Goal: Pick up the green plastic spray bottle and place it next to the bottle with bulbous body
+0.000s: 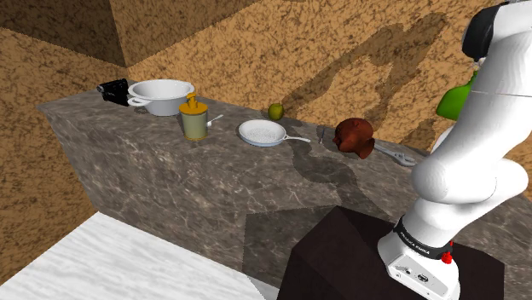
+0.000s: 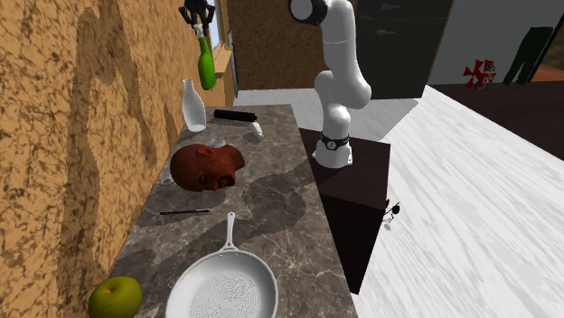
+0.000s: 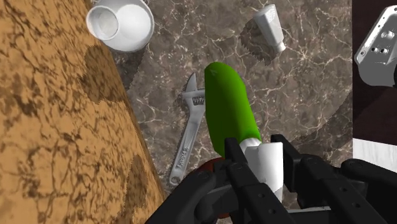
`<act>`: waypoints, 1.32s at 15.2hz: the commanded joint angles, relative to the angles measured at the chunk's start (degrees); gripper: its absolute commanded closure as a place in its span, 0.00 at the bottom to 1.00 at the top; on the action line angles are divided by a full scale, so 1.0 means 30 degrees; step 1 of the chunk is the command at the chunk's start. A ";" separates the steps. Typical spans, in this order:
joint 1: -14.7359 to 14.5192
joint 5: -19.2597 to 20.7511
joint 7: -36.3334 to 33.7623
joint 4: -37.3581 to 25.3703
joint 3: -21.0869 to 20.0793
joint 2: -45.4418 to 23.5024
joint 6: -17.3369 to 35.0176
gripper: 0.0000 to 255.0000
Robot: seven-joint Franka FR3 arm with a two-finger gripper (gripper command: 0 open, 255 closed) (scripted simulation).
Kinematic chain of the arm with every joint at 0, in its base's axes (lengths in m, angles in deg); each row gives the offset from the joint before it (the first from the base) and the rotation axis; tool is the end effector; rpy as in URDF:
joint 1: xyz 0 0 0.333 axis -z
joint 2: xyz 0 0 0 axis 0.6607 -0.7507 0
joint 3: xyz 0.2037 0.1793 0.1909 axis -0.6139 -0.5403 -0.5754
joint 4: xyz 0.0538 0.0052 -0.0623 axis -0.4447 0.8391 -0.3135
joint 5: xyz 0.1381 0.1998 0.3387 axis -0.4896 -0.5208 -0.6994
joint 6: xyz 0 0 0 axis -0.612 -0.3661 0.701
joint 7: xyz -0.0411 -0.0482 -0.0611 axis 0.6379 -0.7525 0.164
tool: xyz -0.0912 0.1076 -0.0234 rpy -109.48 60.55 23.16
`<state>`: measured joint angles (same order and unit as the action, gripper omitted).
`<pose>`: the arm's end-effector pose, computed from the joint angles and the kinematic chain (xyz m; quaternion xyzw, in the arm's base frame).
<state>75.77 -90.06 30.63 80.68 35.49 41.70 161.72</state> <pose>0.0893 -0.5839 0.6626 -0.9899 -0.1343 -0.0329 0.0324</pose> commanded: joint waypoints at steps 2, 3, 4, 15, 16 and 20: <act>-0.0918 0.0814 -0.0343 0.1733 0.0041 0.0916 0.1210 1.00; -0.1111 0.1000 -0.0429 0.2191 0.0034 0.1128 0.1552 1.00; -0.1287 0.1175 -0.0513 0.2634 0.0022 0.1330 0.1888 1.00; -0.2416 0.2498 -0.1184 0.6772 -0.0177 0.2911 0.5219 1.00; -0.2465 0.2569 -0.1218 0.7095 -0.0196 0.2999 0.5498 1.00; -0.2609 0.2776 -0.1307 0.8316 -0.0255 0.3263 0.6586 1.00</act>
<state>68.01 -81.92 26.70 104.71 34.74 51.25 180.65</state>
